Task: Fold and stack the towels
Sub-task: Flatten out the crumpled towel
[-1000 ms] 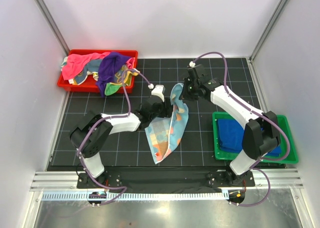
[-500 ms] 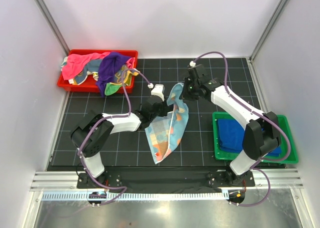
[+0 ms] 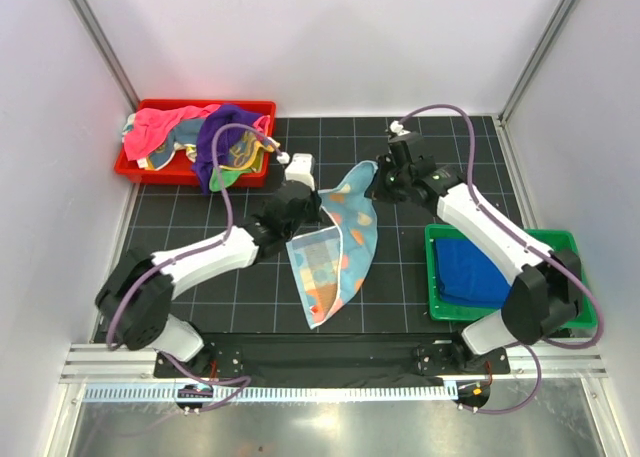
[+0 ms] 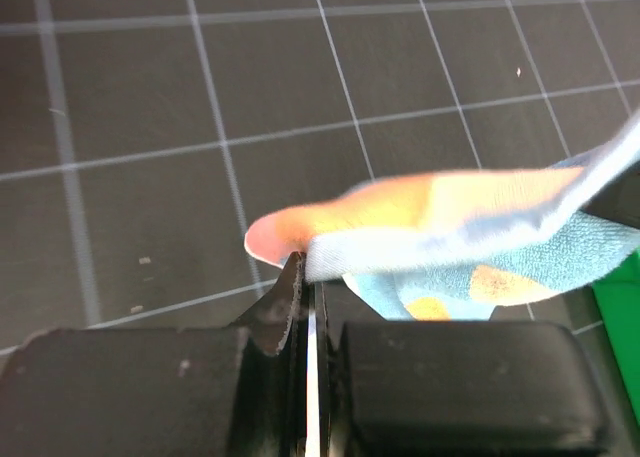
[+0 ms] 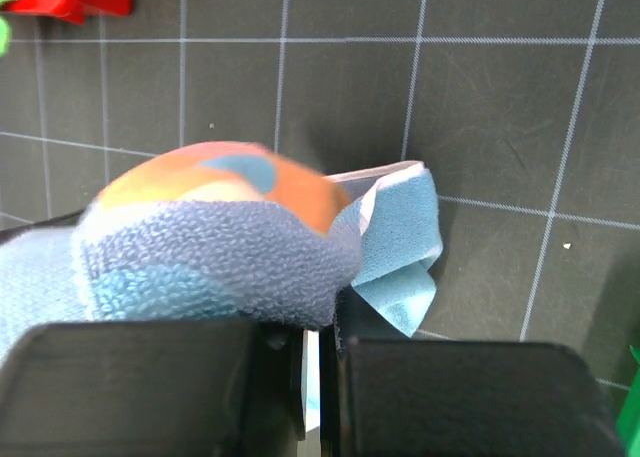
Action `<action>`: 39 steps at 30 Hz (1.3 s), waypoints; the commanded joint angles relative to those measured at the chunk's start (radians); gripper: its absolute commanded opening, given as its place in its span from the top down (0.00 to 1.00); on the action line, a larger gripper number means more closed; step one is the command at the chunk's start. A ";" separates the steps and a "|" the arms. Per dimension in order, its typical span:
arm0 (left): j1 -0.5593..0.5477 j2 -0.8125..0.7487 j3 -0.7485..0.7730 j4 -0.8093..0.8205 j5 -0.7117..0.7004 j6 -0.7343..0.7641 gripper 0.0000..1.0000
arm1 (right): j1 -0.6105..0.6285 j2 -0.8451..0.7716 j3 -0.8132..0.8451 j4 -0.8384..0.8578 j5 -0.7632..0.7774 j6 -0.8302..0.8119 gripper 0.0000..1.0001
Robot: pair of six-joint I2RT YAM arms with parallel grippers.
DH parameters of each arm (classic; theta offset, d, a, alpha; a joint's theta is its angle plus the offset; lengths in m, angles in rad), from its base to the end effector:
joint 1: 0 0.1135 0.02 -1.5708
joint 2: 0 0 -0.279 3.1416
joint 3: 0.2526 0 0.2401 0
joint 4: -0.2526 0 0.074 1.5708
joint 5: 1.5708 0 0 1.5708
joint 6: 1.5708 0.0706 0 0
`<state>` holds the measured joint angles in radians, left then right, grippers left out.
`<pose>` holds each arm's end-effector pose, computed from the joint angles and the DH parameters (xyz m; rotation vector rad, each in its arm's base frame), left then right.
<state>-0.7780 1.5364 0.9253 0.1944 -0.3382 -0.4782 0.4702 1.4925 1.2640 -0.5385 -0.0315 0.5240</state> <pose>0.2756 -0.2387 0.2512 0.0782 1.9930 -0.4844 0.3041 0.1571 0.2971 0.0485 2.3983 0.5194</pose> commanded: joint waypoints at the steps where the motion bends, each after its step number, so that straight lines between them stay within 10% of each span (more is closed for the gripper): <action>1: -0.018 -0.140 0.072 -0.148 -0.084 0.065 1.00 | 0.002 -0.110 -0.006 0.057 0.015 -0.033 0.99; 13: -0.032 -0.553 0.316 -0.552 0.212 0.184 1.00 | 0.067 -0.452 -0.057 0.084 -0.031 -0.110 0.99; 25: -0.032 -0.719 0.471 -0.598 0.590 0.133 1.00 | 0.130 -0.696 0.015 0.069 -0.126 -0.061 0.99; 36: -0.026 -0.590 0.532 -0.615 0.098 0.113 1.00 | 0.131 -0.549 -0.017 0.118 0.005 -0.025 0.98; 39: 0.125 -0.409 0.564 -0.581 0.190 0.064 1.00 | 0.124 -0.366 0.032 0.133 0.121 -0.058 0.98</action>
<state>-0.7769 1.0191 1.4353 -0.4393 -0.0360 -0.3859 0.6189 0.9768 1.2610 -0.3958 -0.1417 0.5003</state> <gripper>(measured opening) 0.034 0.069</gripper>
